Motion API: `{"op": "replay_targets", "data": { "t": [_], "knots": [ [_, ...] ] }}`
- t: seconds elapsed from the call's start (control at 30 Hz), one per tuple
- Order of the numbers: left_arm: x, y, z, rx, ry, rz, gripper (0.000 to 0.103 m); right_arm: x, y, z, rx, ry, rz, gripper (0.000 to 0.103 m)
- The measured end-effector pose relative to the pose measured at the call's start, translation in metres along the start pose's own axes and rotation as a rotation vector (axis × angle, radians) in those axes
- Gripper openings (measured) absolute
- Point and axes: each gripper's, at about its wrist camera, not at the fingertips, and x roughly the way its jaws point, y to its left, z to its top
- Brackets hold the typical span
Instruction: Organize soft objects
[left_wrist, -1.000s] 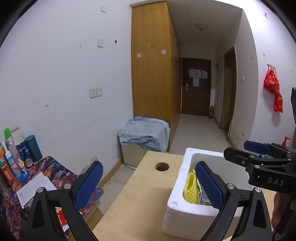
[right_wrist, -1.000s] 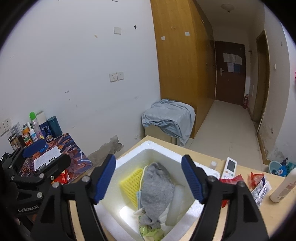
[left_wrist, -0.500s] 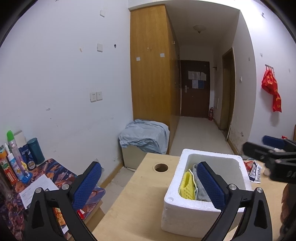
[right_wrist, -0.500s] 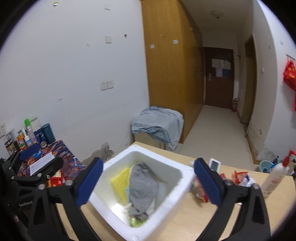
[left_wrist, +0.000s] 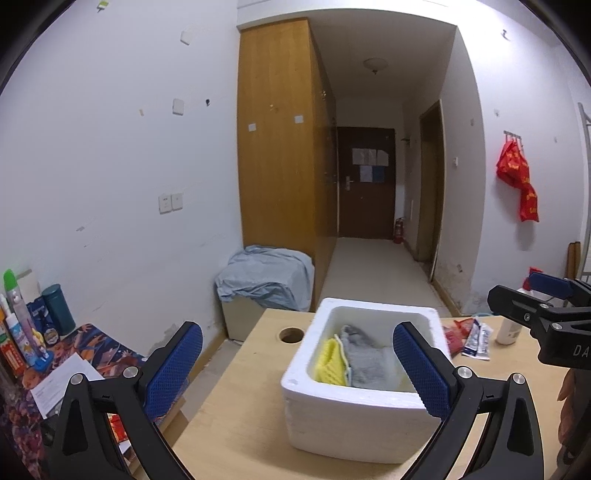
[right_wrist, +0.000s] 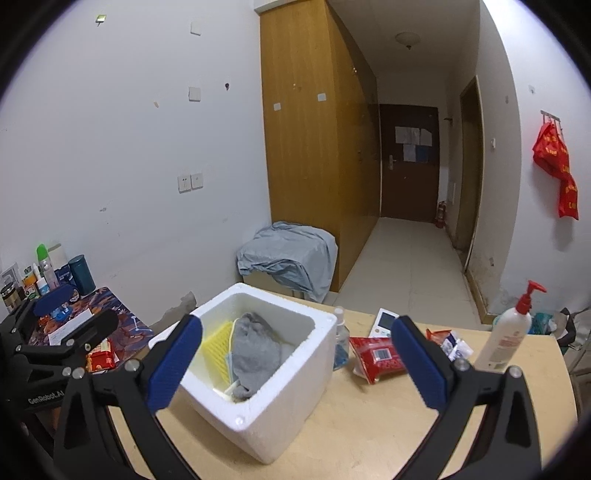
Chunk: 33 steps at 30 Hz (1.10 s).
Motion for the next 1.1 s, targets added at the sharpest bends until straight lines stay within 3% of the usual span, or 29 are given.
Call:
{"op": "replay_targets", "data": {
  "t": [0.63,1.1],
  "knots": [
    [-0.075,-0.044,-0.026,0.034,-0.053,-0.162,0.103,-0.098,-0.009,-0.046,0.033,-0.071,-0.082,0.103],
    [-0.107,-0.057,-0.084,0.021,-0.086,-0.183,0.103,-0.127,-0.006,-0.109,0.049,-0.112,-0.079,0.103]
  ]
}}
